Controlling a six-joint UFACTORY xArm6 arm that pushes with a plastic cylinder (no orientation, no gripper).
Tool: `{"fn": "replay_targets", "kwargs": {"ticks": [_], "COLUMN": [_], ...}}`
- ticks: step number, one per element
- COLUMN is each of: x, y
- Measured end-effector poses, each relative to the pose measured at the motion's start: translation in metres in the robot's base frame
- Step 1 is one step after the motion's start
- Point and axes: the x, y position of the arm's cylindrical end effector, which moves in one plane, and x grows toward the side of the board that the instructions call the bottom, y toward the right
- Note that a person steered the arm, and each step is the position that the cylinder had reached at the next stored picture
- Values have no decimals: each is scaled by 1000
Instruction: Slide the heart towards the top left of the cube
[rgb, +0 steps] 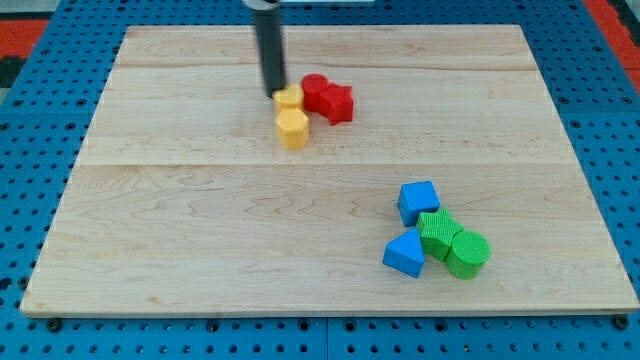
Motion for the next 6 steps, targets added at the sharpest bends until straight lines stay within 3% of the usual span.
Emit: {"fn": "replay_targets", "kwargs": {"ticks": [2,3,5,6], "x": [62,92,62,62], "y": [2,30,6,37]}}
